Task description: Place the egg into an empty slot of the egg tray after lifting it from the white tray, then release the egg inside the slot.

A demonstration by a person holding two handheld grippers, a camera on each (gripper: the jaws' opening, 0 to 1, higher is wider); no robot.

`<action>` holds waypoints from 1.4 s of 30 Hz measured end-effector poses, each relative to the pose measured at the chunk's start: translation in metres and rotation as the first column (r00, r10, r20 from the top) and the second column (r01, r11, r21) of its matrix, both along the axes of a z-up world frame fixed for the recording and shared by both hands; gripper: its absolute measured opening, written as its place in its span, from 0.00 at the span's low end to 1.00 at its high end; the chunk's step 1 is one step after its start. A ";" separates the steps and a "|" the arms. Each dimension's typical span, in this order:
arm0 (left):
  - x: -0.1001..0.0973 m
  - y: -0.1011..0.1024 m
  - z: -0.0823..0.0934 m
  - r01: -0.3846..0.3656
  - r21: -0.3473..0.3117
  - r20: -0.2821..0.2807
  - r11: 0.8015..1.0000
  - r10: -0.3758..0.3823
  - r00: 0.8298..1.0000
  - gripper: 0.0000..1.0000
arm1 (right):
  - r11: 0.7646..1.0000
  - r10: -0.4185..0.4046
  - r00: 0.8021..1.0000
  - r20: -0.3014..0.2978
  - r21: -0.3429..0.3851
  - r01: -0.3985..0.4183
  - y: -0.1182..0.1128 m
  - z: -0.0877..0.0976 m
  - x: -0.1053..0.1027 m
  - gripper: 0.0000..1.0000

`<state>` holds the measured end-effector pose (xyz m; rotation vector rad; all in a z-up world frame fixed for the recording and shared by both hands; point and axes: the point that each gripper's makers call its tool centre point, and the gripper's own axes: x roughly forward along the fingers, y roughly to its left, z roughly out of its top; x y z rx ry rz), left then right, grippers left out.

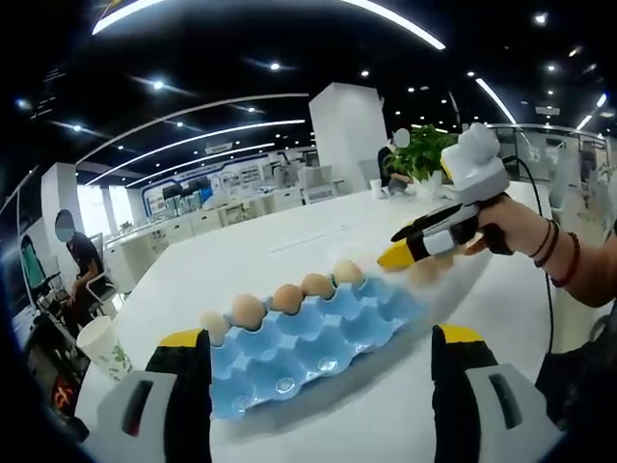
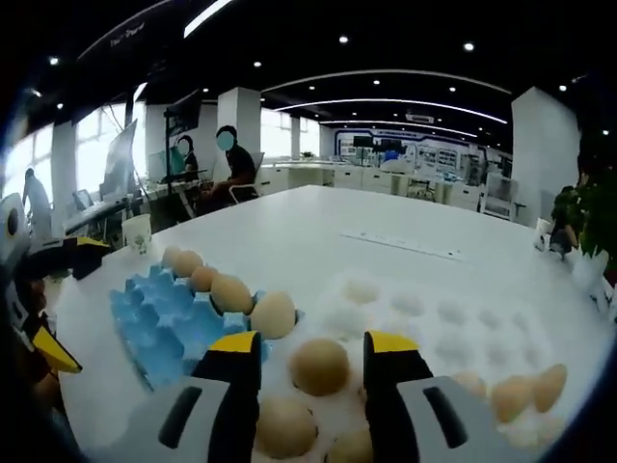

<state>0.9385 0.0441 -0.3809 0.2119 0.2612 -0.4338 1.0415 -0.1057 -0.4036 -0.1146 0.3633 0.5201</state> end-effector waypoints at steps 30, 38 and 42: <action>0.002 0.002 0.009 0.018 -0.011 0.018 1.000 -0.018 1.000 0.97 | 0.974 -0.208 0.967 -0.148 -0.122 0.191 -0.007 -0.019 0.013 0.29; 0.002 0.001 0.009 0.018 -0.015 0.020 1.000 -0.017 1.000 0.96 | 0.975 -0.195 0.972 -0.134 -0.131 0.178 -0.008 -0.021 0.012 0.27; 0.001 0.002 0.009 0.013 -0.018 0.020 1.000 -0.013 1.000 0.96 | 0.977 -0.200 0.970 -0.140 -0.101 0.187 -0.009 -0.019 0.013 0.26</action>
